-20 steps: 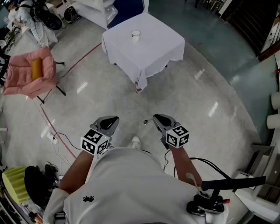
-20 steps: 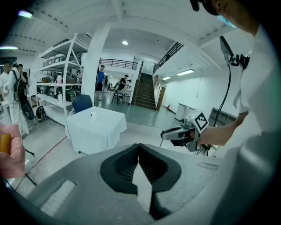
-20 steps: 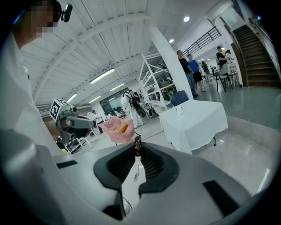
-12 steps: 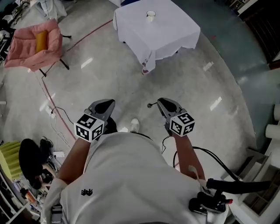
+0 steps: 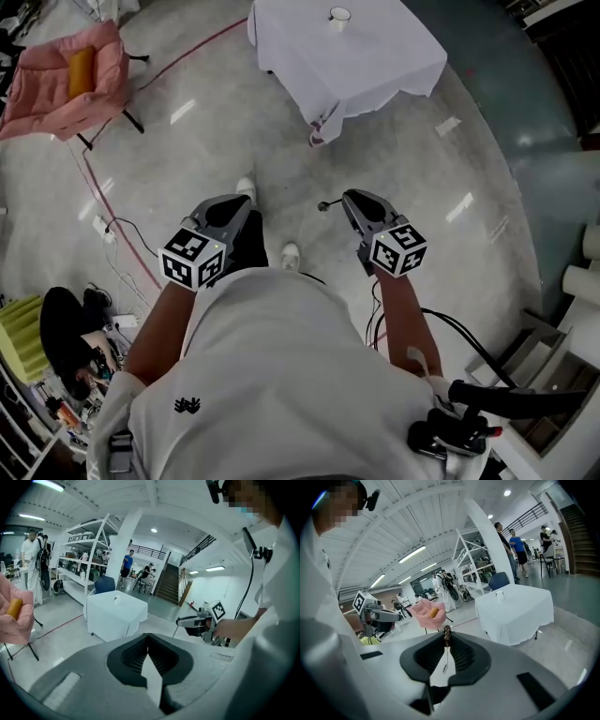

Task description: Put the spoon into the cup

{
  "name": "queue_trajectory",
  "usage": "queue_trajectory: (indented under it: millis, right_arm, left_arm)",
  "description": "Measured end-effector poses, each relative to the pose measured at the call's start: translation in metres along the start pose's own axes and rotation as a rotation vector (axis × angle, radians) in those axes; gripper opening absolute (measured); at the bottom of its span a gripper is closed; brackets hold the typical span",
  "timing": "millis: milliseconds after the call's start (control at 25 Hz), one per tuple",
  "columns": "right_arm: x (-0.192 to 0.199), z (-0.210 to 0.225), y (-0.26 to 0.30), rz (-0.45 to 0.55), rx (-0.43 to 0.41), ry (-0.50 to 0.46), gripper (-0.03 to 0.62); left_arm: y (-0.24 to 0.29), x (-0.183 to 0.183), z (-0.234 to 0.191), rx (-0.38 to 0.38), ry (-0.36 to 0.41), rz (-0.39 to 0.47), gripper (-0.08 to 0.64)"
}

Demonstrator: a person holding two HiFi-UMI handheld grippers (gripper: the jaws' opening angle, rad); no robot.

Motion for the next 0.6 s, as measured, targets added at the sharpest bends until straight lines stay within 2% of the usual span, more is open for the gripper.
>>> queue_trajectory:
  millis: [240,480,600]
  right_arm:
    - [-0.050,0.024,0.071,-0.015,0.064,0.031,0.043]
    - [-0.114,0.057,0.137,0.028,0.146,0.059,0.043]
    - [-0.140,0.072,0.167,0.048,0.176,0.059,0.043]
  left_arm:
    - [0.030,-0.067,-0.082,0.064,0.018,0.002,0.012]
    - [0.051,-0.146,-0.147,0.128,0.086,-0.003,0.011]
    - [0.058,-0.171,-0.178,0.139,0.117,-0.020,0.012]
Point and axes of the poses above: the fingertips, and each gripper's own axes: y forward along the fingers, z to its right, x out of its underside, the point moved 8 cm from there along -y, backward along the fingers, and after that the axes turned 13 degrees about -y, right-handed, at the moved point
